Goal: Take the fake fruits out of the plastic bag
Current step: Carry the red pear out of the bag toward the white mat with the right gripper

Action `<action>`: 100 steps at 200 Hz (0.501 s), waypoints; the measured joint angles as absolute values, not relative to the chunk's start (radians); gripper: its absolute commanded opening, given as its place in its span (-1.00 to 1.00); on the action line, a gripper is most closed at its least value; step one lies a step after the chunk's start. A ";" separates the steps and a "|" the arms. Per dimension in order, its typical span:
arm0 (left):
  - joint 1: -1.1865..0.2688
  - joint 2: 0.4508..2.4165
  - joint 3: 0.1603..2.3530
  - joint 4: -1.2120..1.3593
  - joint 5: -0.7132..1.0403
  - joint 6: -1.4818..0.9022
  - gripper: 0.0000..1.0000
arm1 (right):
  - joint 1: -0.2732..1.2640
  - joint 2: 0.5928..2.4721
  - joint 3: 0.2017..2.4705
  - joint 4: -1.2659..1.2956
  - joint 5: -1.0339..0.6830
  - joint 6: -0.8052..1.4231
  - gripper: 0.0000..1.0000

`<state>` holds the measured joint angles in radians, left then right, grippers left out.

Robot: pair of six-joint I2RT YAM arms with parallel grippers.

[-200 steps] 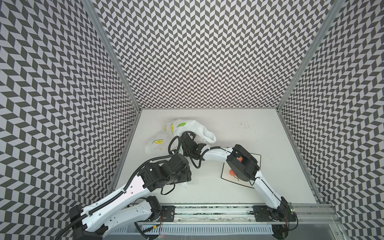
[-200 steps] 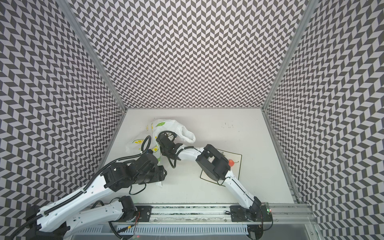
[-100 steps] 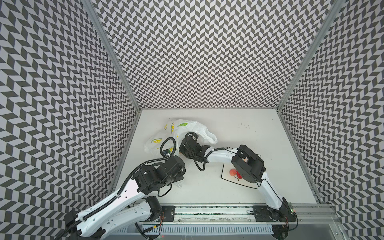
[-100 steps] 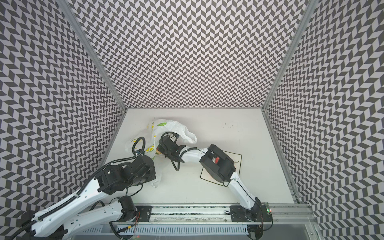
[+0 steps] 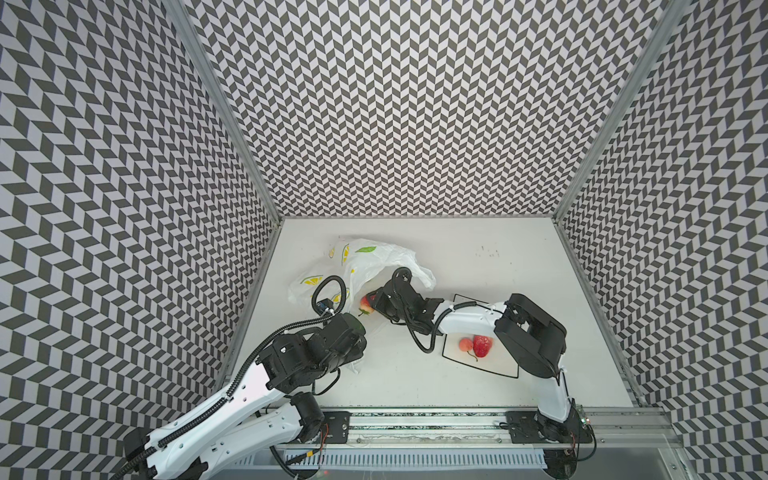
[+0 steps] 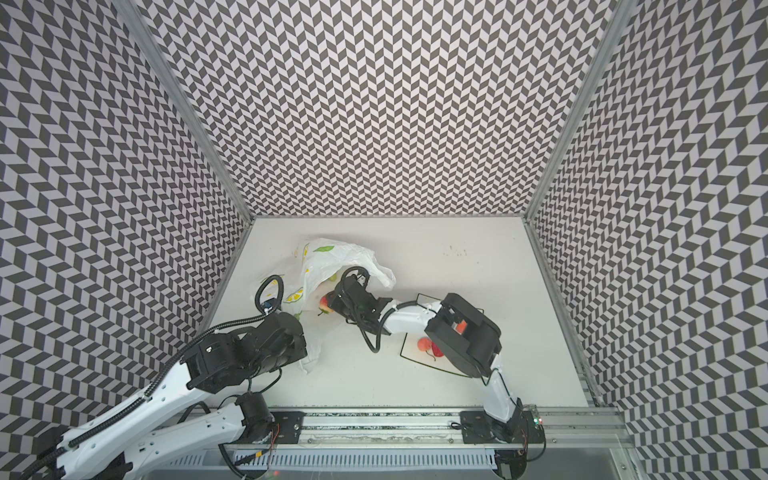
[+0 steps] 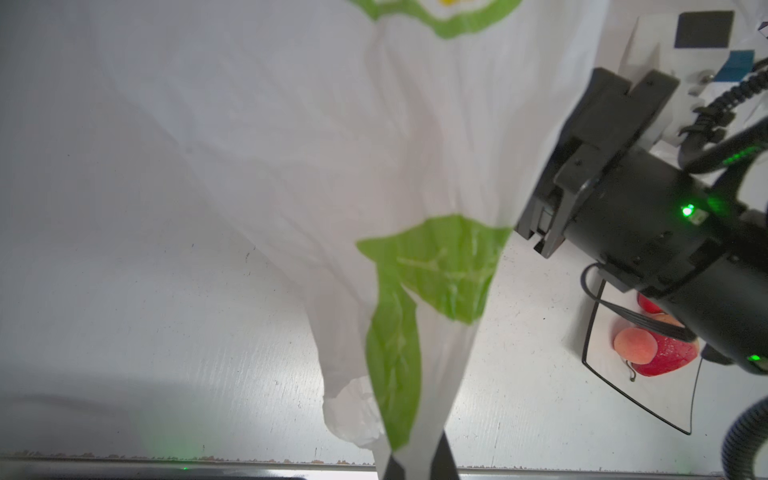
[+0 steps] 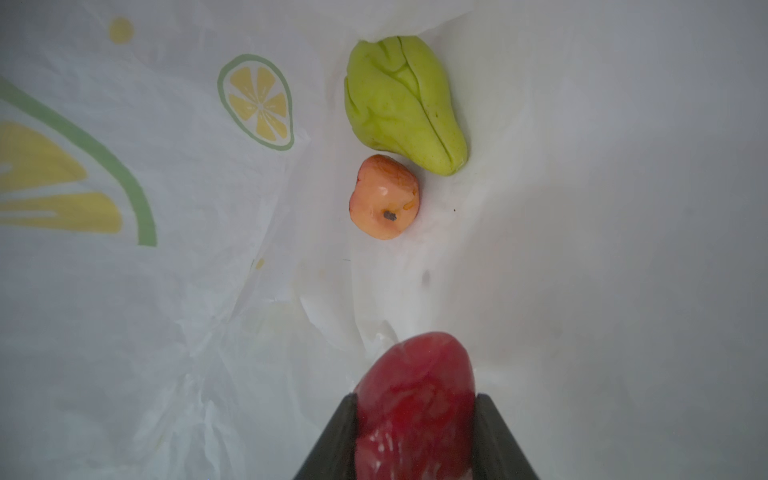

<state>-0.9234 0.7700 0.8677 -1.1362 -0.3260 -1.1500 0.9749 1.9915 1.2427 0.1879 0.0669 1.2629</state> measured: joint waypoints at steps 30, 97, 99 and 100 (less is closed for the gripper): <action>-0.923 0.770 0.862 -1.118 -0.329 -1.151 -1.00 | 0.975 1.860 1.131 0.203 0.044 1.244 -0.28; -0.923 0.780 0.815 -1.051 -0.337 -1.155 -1.00 | 0.995 1.374 0.779 0.146 0.059 1.282 -0.28; -0.923 0.781 0.815 -1.048 -0.337 -1.154 -1.00 | 0.996 1.357 0.770 0.138 0.063 1.283 -0.28; -0.923 0.781 0.815 -1.048 -0.337 -1.154 -1.00 | 0.996 1.351 0.767 0.136 0.064 1.283 -0.28</action>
